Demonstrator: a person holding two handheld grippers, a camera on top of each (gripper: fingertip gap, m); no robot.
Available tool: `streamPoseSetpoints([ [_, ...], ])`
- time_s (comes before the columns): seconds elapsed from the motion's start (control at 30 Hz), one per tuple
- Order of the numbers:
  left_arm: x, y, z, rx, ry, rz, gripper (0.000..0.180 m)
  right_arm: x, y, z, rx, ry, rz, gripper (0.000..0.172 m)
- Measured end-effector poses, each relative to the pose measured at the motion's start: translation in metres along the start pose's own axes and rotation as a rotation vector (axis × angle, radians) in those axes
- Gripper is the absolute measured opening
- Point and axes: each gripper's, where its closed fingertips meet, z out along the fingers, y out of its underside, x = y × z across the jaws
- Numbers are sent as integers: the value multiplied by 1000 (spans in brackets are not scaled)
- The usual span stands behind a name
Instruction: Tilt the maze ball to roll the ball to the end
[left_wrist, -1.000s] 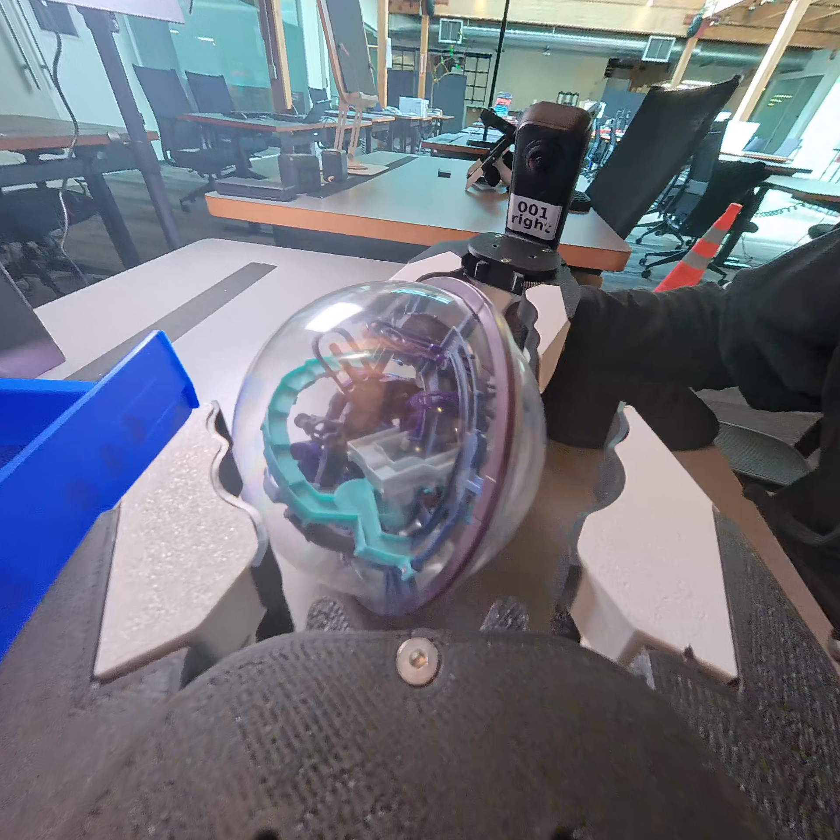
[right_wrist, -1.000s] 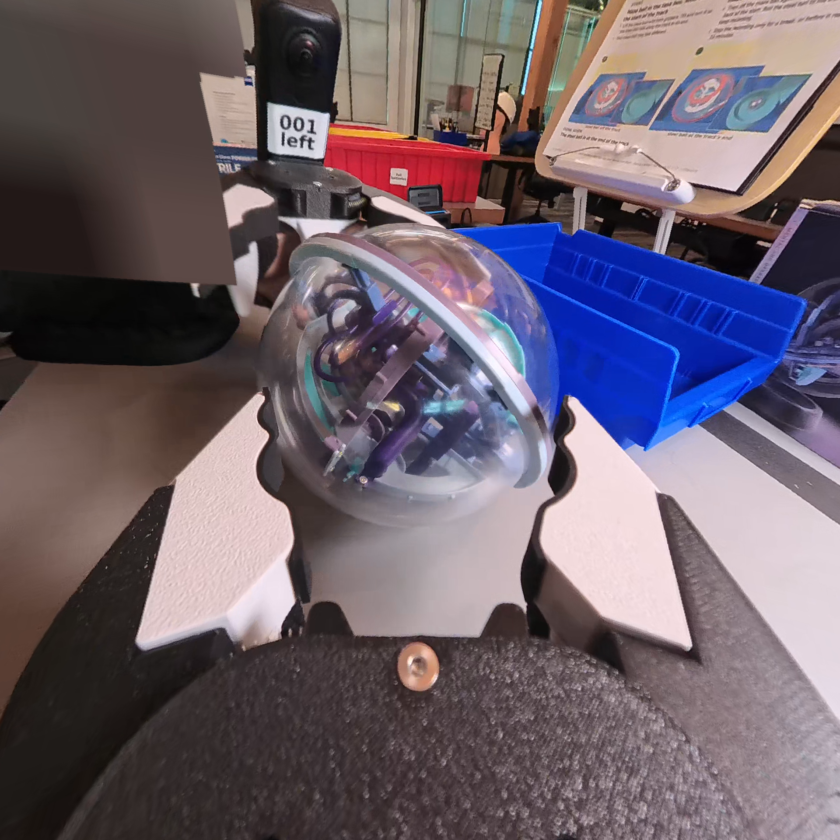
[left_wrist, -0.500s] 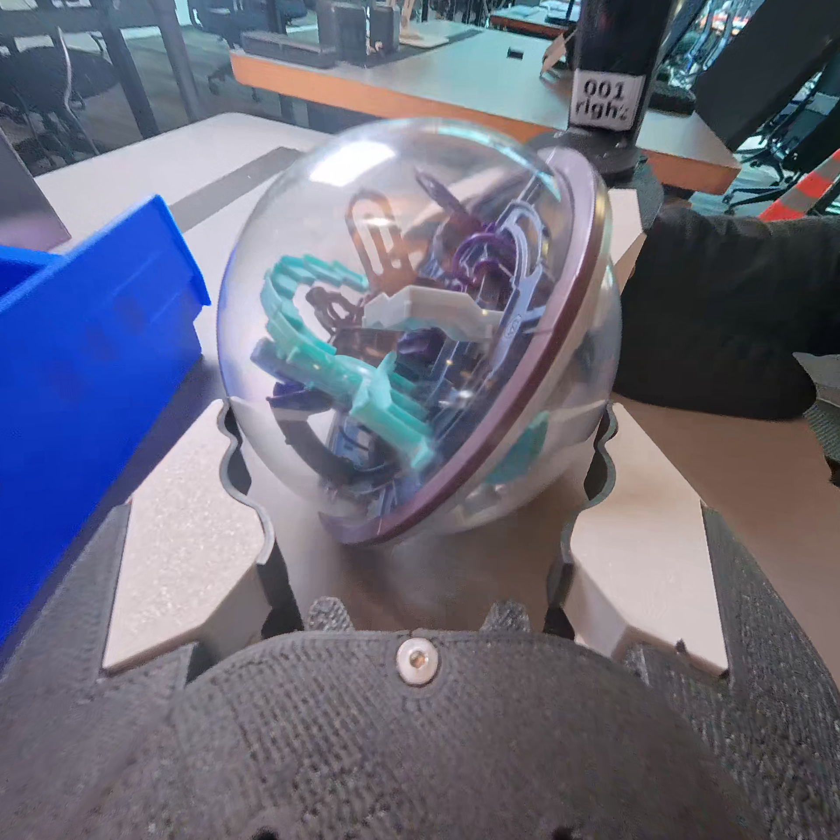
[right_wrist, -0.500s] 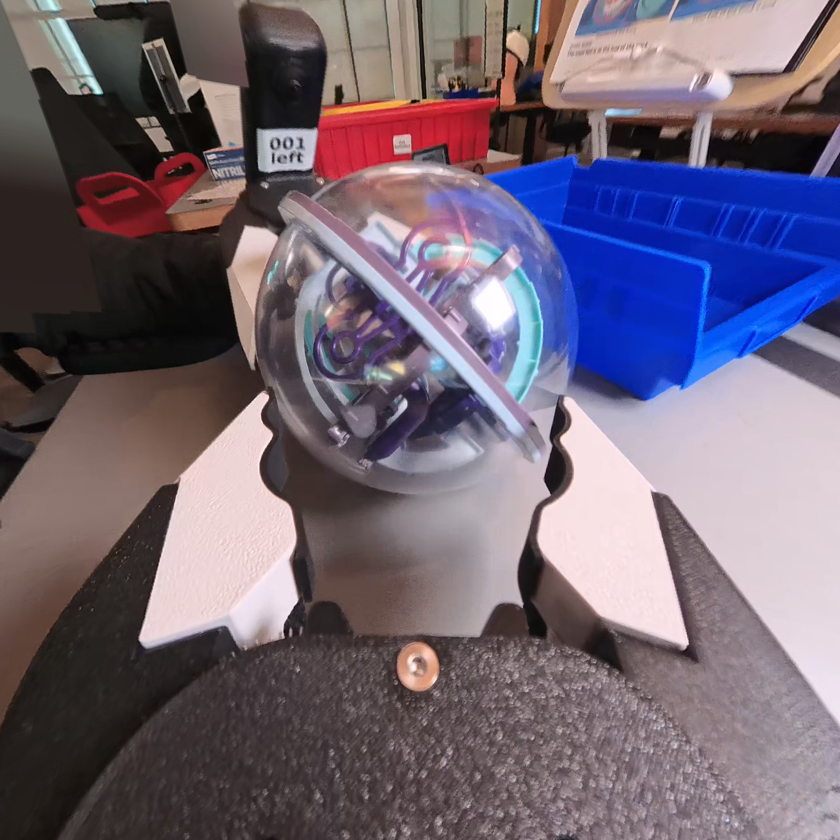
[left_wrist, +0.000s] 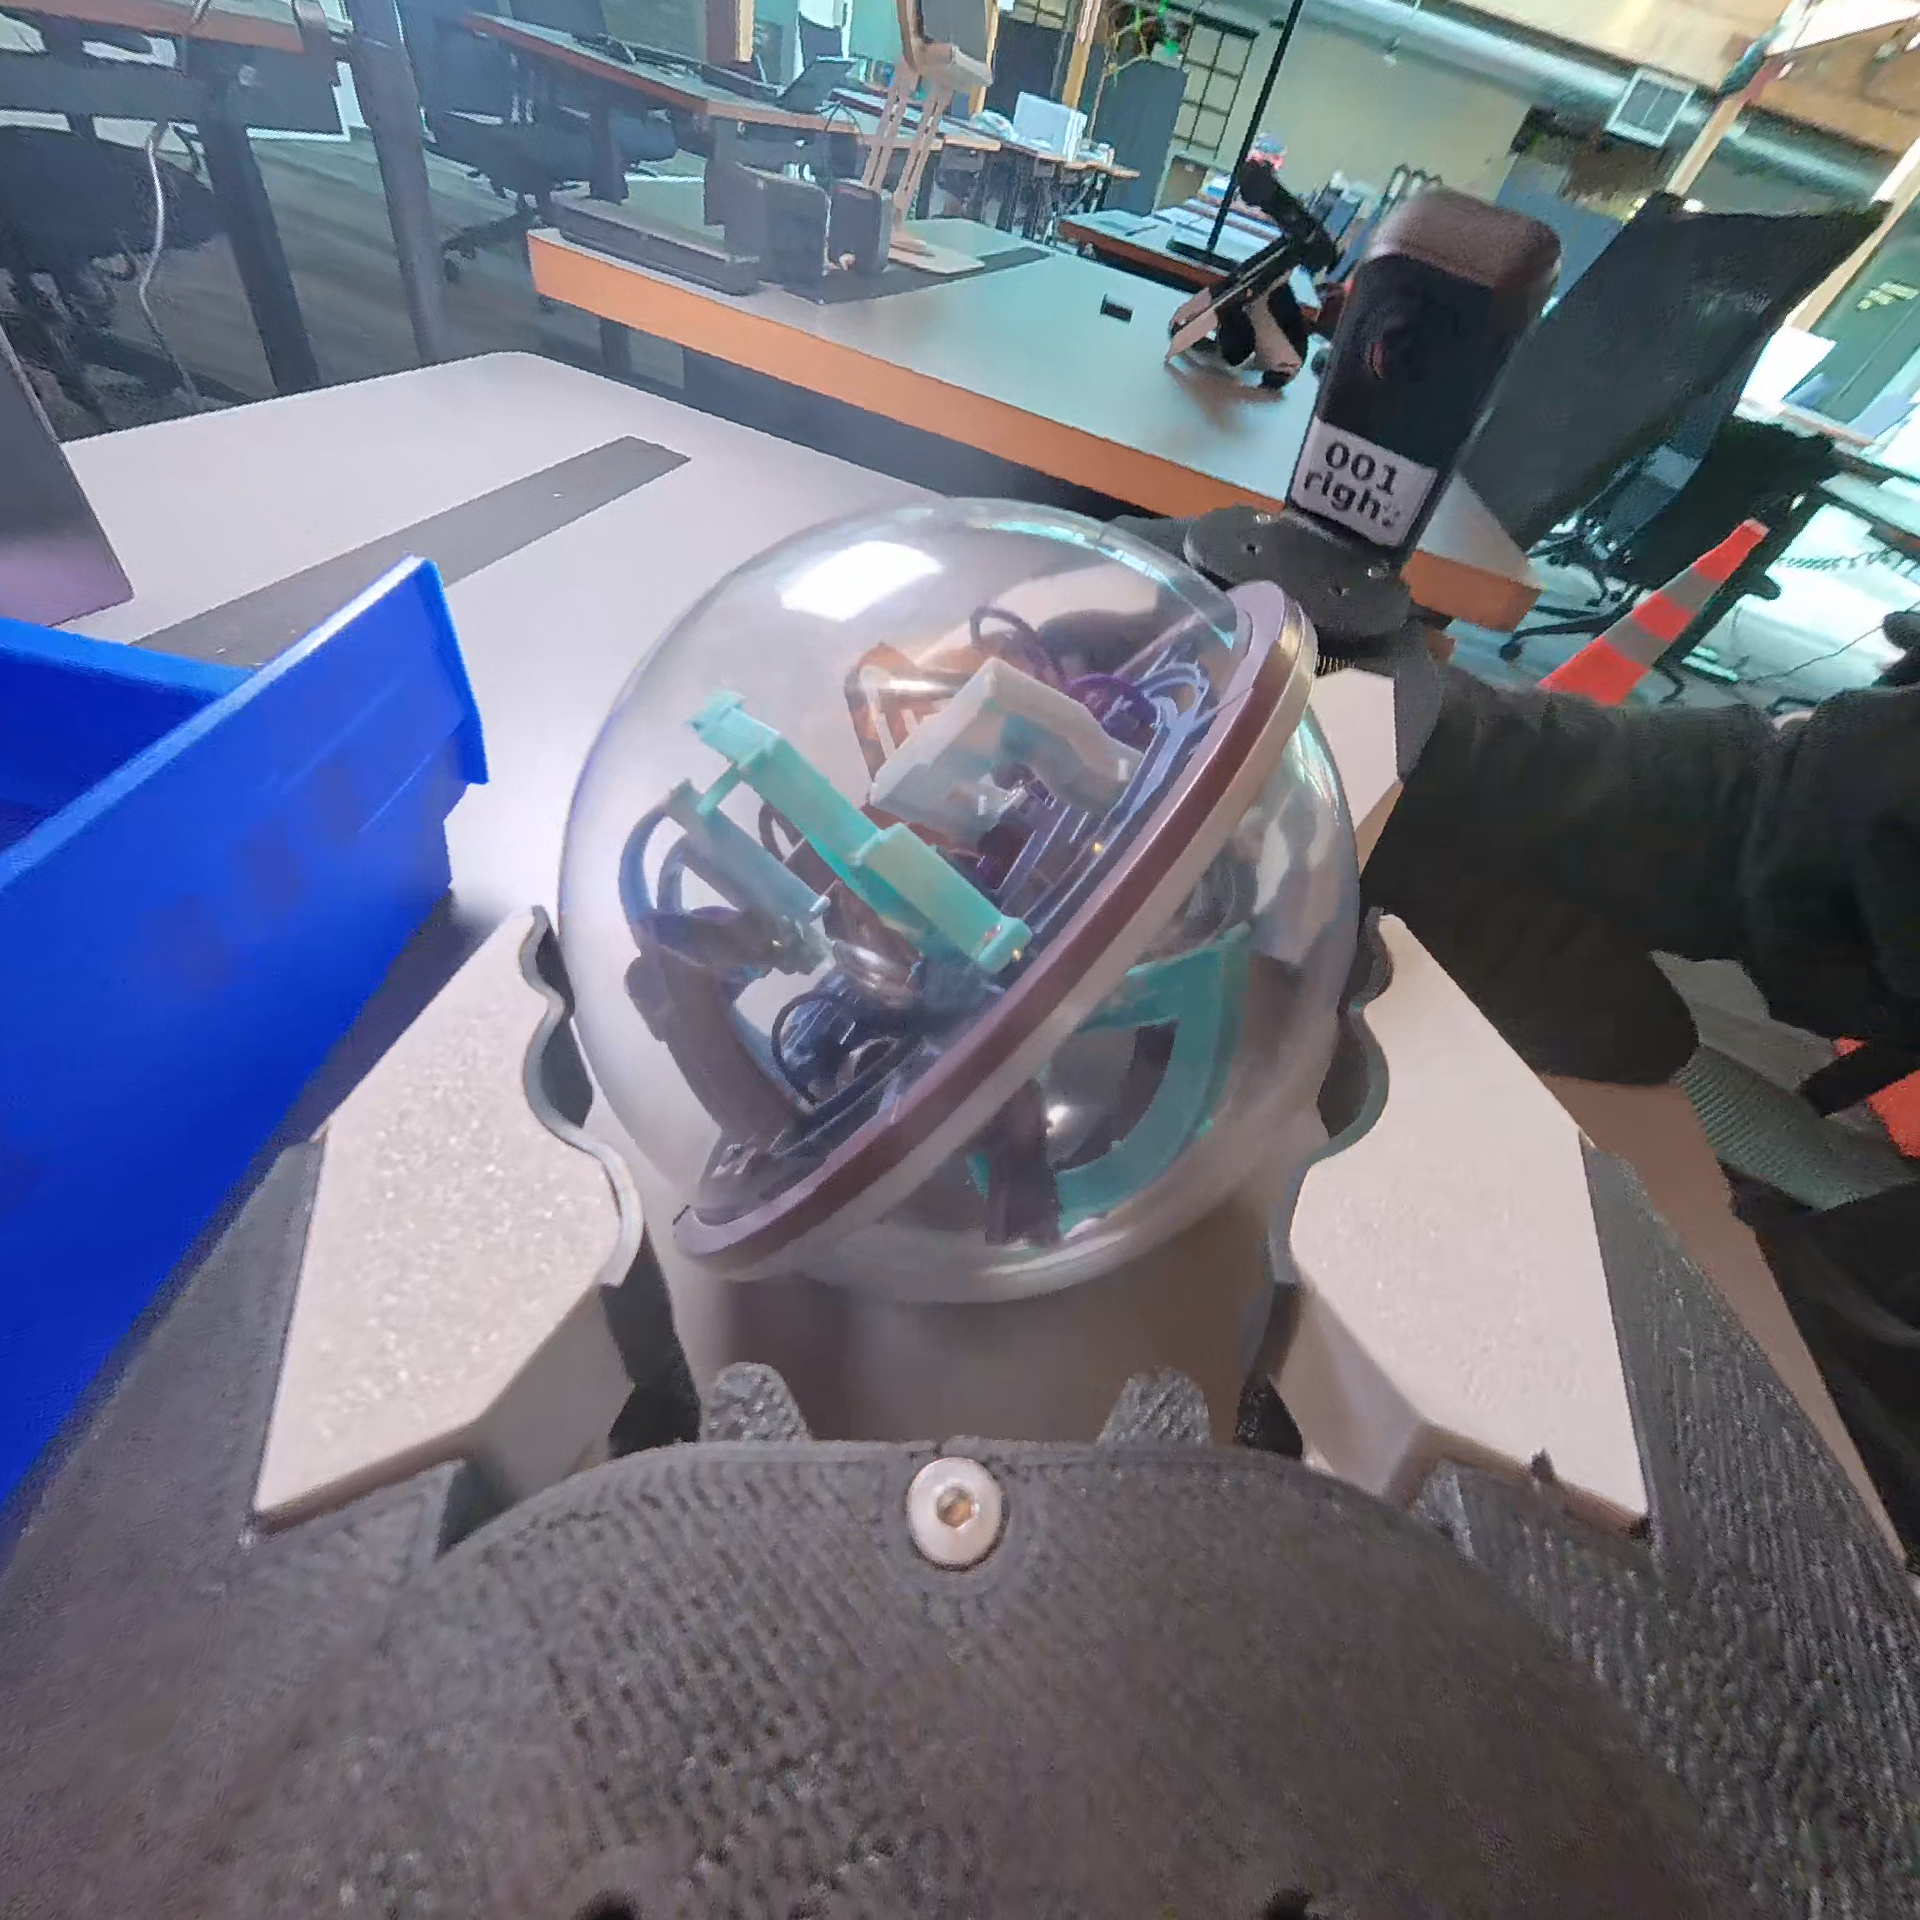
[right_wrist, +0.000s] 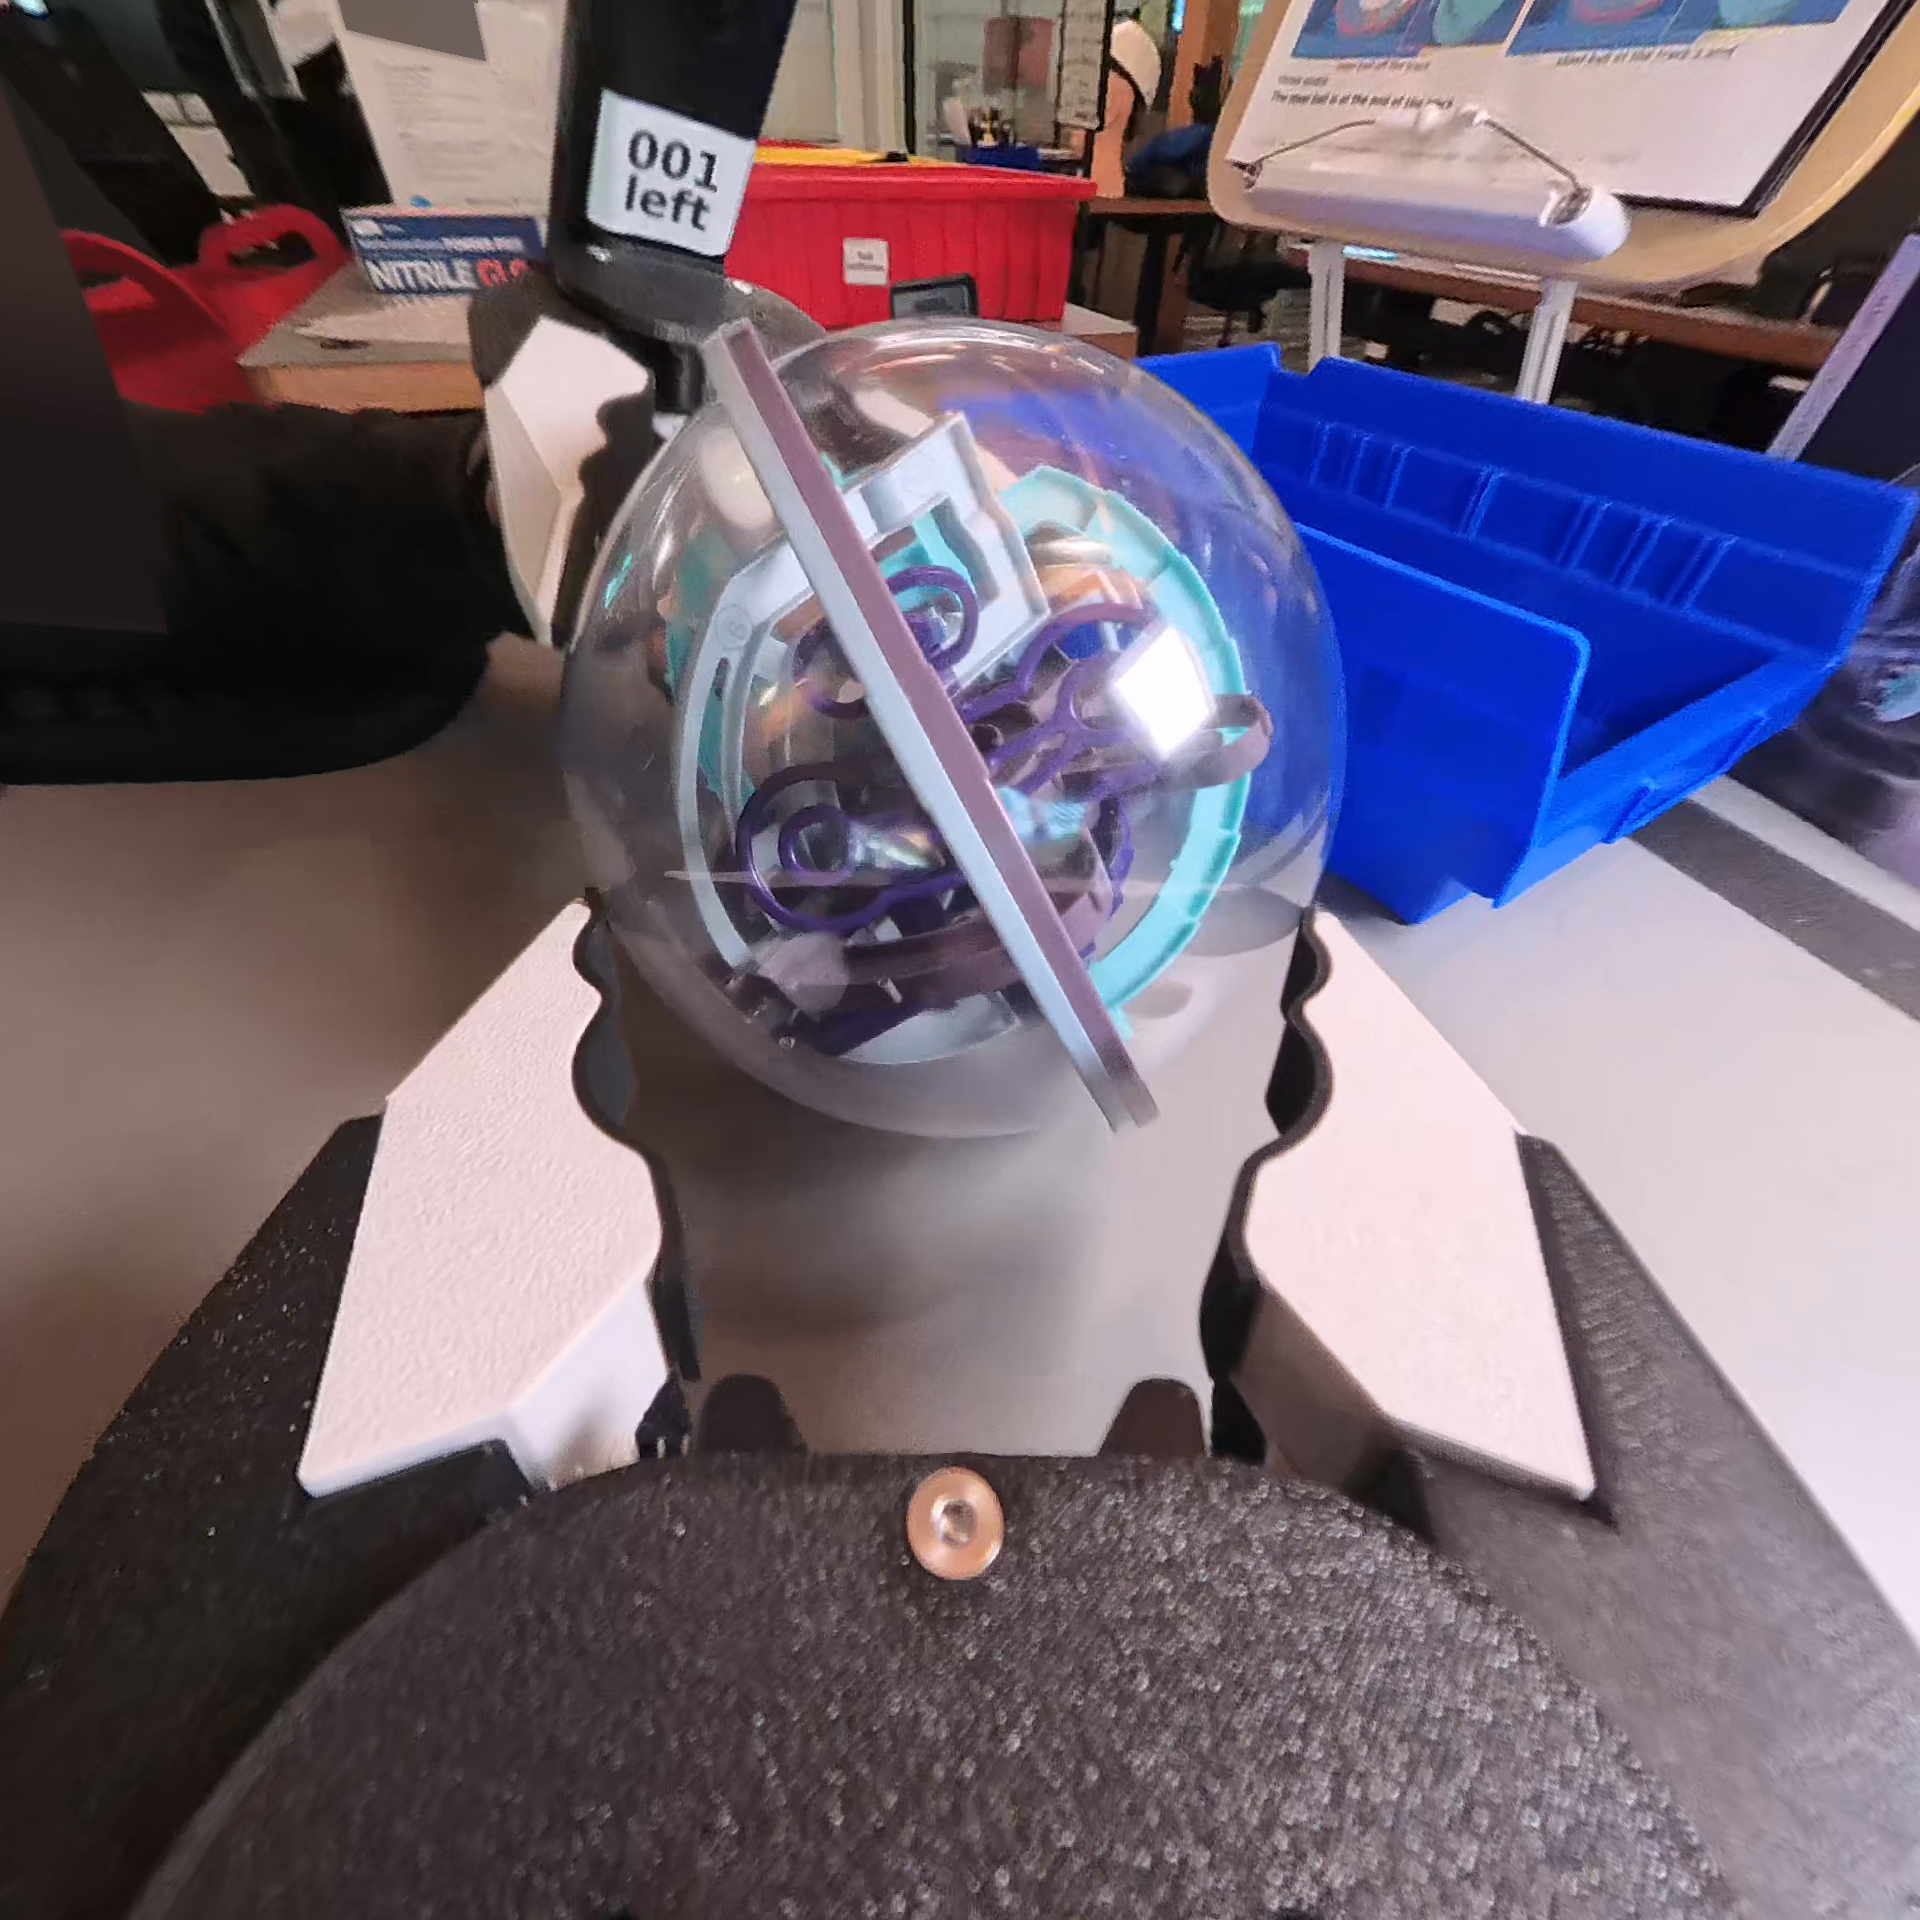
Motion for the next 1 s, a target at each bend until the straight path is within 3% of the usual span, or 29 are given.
streamPoseSetpoints([
  [0.27,3,-25,-2,88,-10,5,126,0,17,4,-86,17,-54,125],
  [0.37,4,-20,-2,76,10,14,136,-2,15,5,-68,-3,-10,124],
  [0.47,15,-17,-5,102,99,27,158,-1,15,3,-65,-27,57,121],
  [0.57,5,4,-3,21,39,151,155,0,15,3,-62,-36,99,117],
  [0.67,-4,15,5,-1,-12,178,157,-1,15,4,-67,-45,142,115],
  [1.0,-6,15,-8,41,166,-90,154,-3,-2,-2,-1,-56,215,100],
])
